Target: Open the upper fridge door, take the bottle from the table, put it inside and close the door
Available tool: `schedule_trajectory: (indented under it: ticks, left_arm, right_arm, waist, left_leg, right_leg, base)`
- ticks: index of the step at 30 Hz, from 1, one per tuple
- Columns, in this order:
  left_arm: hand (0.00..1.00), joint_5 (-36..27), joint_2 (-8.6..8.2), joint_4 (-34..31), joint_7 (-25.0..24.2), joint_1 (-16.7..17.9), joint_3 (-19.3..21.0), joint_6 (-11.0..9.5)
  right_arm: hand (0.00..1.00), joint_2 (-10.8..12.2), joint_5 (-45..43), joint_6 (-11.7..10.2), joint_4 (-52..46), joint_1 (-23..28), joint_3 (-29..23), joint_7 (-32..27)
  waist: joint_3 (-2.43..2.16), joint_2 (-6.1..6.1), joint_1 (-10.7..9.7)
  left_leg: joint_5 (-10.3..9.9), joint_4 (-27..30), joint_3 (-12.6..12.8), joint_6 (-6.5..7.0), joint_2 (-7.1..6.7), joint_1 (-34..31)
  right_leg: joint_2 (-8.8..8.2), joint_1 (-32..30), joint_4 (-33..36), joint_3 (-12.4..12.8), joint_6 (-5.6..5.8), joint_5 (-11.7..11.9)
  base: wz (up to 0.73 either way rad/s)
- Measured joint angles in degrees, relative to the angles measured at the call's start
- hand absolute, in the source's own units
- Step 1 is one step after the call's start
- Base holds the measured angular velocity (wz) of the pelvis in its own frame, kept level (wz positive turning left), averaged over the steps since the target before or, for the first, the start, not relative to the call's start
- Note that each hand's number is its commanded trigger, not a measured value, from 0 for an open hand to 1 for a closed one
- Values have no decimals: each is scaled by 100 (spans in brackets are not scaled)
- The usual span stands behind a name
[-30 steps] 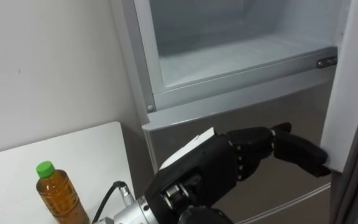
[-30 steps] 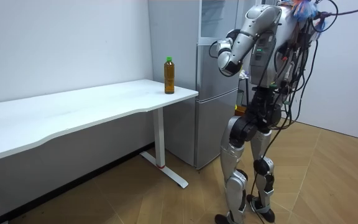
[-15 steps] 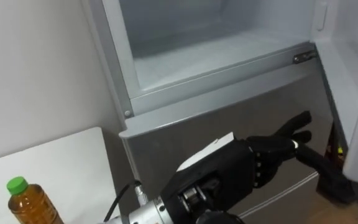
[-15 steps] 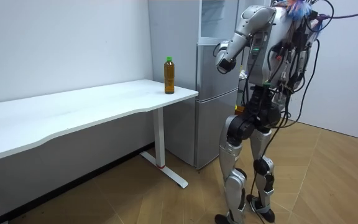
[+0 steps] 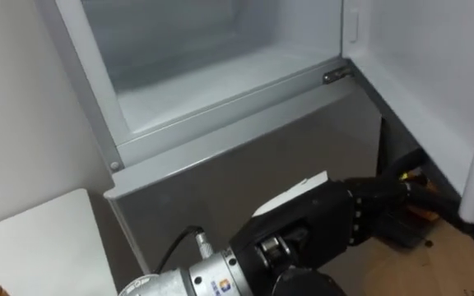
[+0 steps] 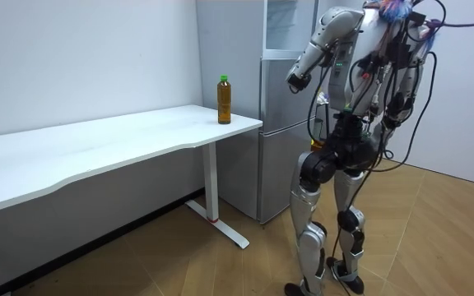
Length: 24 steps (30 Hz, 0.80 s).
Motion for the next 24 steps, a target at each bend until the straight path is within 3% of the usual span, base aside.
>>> schedule_trajectory:
  ticks: [8, 15, 20, 24]
  left_arm:
    - [0, 0, 67, 0, -2, -134, -34, 27]
    - [0, 11, 56, 20, 51, -164, -187, 28]
    - [0, 13, 70, 37, 137, -164, -189, 68]
    - [0, 25, 69, -46, 157, -164, -76, 86]
  right_arm:
    - [0, -64, 407, 6, 50, 55, -28, -9]
    - [0, -82, 411, 6, 55, 25, -36, -88]
    - [0, -100, 415, 6, 44, 32, 18, -147]
    - [0, -78, 409, 6, 42, 54, 6, -238]
  waist:
    - [-13, 21, -101]
    - [16, 90, -160]
    - [17, 90, -81]
    - [27, 74, 35]
  left_leg:
    - [0, 1, 210, -1, 21, 4]
    - [-1, 0, 257, -3, 45, 8]
    - [-48, 0, 189, -80, 95, -3]
    - [-48, 0, 34, -81, 88, -95]
  right_leg:
    - [19, -77, -25, 175, -8, 31]
    - [33, -75, -20, 153, -12, 33]
    - [87, -59, -7, 125, -25, 41]
    - [76, -80, 34, -63, -25, 41]
  base:
    - [-14]
    - [0]
    - [2]
    - [23]
